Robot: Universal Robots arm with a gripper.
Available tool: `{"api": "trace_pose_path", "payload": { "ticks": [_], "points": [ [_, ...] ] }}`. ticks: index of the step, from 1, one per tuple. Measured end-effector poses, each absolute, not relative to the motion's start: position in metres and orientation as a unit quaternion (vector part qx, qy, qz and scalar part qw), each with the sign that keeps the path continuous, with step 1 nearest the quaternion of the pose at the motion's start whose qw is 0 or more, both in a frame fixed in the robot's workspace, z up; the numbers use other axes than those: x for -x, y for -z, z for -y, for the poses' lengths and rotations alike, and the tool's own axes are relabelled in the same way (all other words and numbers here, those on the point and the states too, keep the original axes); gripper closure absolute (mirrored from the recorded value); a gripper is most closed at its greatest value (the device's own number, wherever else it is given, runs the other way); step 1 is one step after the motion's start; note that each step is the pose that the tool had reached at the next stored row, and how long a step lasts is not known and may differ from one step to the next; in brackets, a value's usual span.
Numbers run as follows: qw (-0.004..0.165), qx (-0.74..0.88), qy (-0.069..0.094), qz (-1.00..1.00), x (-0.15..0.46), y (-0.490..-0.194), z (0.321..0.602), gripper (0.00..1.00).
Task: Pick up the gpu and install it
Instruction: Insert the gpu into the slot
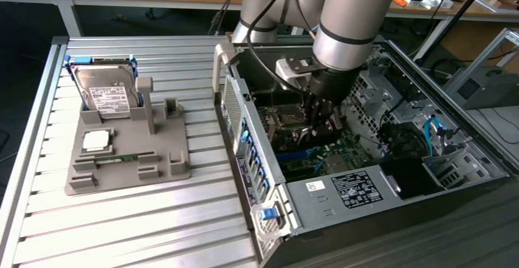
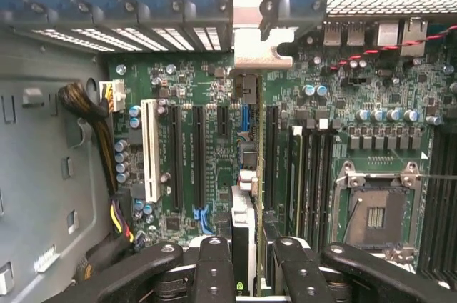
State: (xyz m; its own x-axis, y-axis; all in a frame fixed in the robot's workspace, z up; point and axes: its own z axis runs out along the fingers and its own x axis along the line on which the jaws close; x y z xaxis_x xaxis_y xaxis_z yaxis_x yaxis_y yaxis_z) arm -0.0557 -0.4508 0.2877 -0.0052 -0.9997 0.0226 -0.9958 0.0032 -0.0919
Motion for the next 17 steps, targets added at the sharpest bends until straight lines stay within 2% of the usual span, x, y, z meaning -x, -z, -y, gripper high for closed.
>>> {"api": "trace_pose_path", "payload": {
  "ticks": [17],
  "points": [
    [0.024,0.705,0.041,-0.708,0.07,-0.277,0.451,0.73]
  ]
}}
